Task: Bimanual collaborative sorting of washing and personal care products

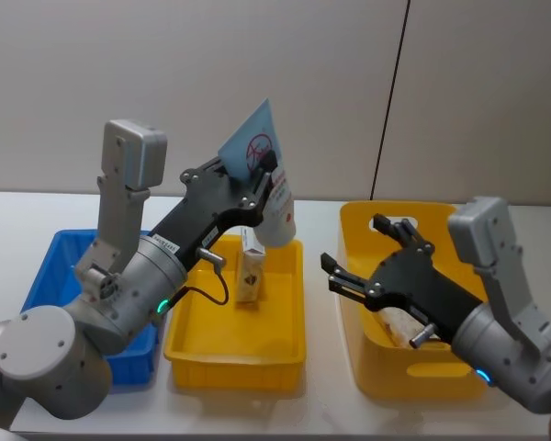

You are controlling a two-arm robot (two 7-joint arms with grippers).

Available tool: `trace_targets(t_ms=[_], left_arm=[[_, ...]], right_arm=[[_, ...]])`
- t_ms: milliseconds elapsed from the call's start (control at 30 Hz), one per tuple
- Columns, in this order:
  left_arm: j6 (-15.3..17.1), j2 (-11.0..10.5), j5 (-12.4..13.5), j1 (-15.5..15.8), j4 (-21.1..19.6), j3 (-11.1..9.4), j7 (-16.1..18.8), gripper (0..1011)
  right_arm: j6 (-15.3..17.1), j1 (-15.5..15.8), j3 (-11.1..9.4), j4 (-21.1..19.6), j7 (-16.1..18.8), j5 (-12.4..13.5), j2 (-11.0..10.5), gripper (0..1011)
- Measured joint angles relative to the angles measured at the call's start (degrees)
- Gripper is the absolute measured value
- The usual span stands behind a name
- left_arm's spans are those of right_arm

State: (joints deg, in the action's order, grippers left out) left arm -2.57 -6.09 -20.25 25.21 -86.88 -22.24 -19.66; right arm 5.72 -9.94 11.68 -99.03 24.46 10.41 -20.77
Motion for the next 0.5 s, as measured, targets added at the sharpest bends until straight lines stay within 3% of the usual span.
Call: trace_targets(t_ms=[500], left_arm=[[-0.19,-0.06,-0.41,0.08,-0.47,-0.67,-0.89,241]], right_arm=[[0.12,-6.8,3.66,4.21,4.38,0.43,-0.52,1002]])
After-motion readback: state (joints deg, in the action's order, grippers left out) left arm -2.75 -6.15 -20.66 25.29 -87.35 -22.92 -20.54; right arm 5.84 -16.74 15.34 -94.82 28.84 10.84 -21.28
